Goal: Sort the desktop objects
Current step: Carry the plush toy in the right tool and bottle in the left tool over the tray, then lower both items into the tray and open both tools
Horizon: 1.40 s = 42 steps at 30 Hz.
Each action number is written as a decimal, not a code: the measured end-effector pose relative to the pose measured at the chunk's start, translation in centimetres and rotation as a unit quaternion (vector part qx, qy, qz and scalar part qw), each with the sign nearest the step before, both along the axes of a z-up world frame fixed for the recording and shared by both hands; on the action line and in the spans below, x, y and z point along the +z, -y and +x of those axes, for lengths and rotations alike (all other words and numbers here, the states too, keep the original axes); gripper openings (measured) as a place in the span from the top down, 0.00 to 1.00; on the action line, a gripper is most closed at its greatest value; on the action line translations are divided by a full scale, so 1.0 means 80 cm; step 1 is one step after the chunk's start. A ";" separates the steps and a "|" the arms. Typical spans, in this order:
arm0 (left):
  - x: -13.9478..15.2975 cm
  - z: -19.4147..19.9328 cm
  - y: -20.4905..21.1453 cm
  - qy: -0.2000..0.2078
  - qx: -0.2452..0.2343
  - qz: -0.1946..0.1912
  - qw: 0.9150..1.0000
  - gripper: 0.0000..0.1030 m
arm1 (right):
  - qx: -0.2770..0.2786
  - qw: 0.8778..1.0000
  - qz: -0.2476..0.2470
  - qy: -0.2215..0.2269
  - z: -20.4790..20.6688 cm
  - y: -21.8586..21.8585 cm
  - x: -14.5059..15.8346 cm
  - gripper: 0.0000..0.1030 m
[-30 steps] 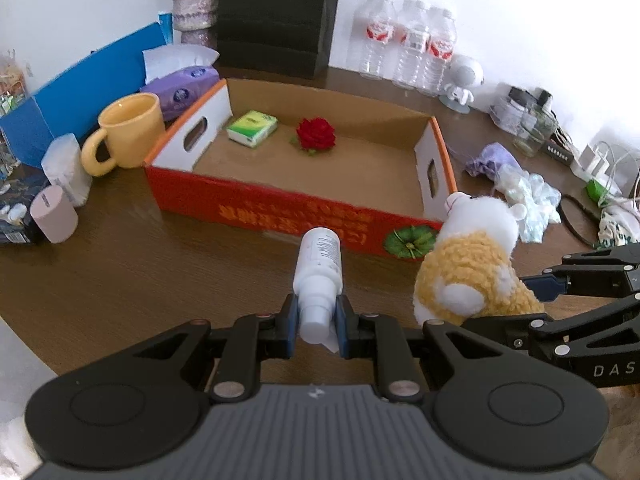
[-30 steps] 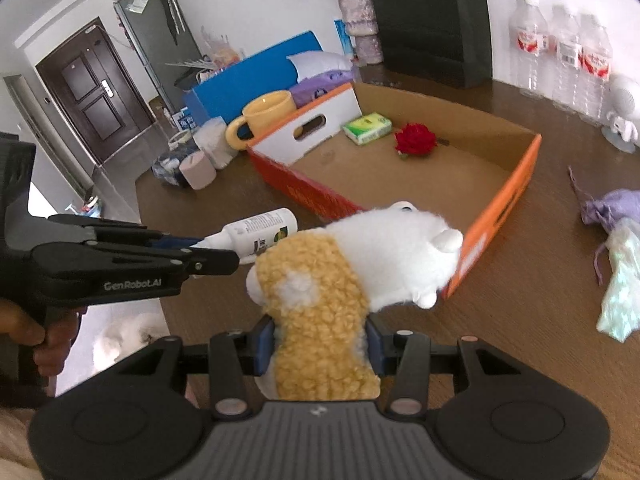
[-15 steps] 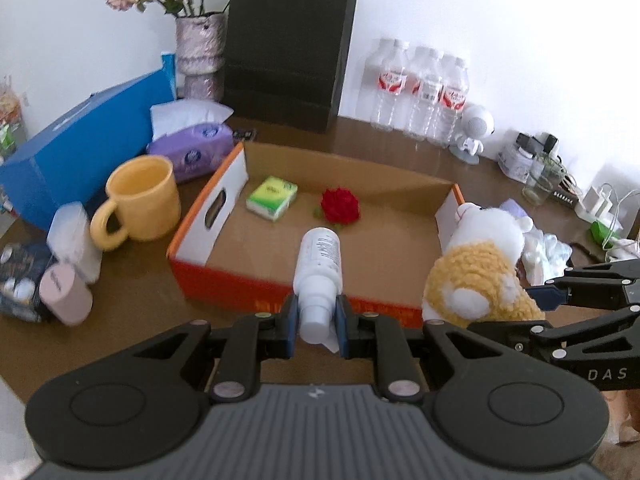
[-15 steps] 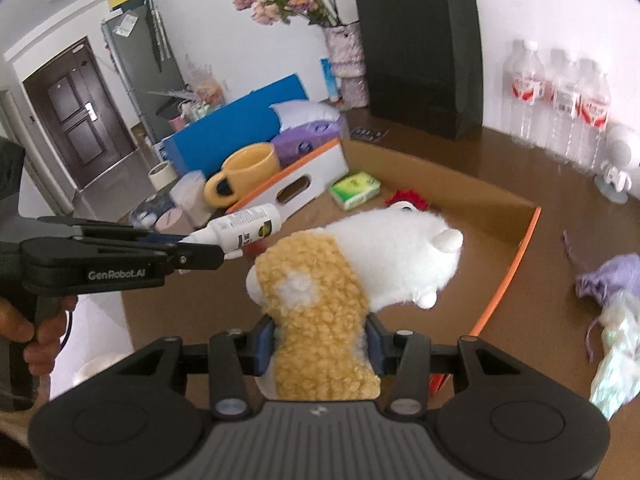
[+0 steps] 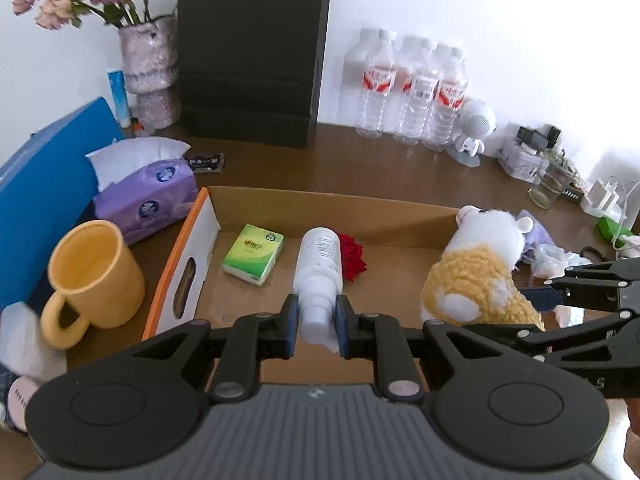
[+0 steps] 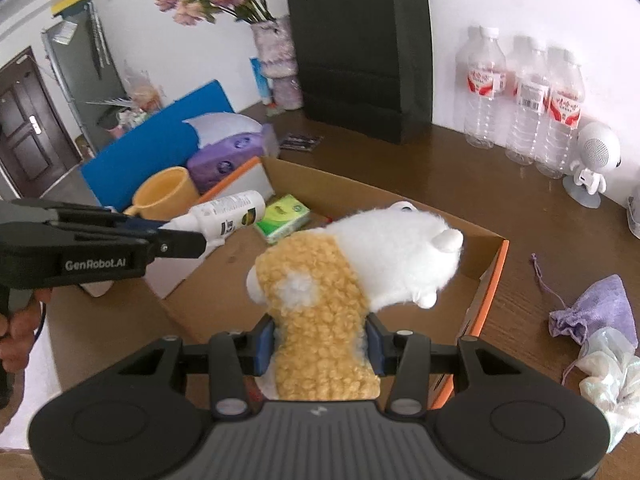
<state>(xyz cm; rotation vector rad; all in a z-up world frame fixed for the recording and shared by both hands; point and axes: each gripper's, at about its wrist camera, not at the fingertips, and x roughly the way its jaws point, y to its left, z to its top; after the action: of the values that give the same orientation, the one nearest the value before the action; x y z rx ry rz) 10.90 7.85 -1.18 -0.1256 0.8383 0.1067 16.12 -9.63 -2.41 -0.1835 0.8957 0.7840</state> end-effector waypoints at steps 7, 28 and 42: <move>-0.037 0.053 -0.018 -0.040 -0.007 -0.001 0.999 0.82 | -0.014 0.999 -0.033 -0.022 0.041 -0.022 -0.041 0.57; -0.100 0.125 -0.037 -0.083 -0.010 0.016 0.996 0.82 | -0.019 0.995 -0.089 -0.050 0.096 -0.044 -0.100 0.56; -0.101 0.120 -0.035 -0.082 -0.007 0.013 0.996 0.77 | -0.016 0.995 -0.095 -0.040 0.090 -0.049 -0.098 0.40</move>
<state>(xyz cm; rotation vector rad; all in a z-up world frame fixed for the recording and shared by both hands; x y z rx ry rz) 20.48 10.66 -9.24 -0.0870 1.0020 0.1149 23.30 -5.67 -10.22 -0.3054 1.0472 0.6807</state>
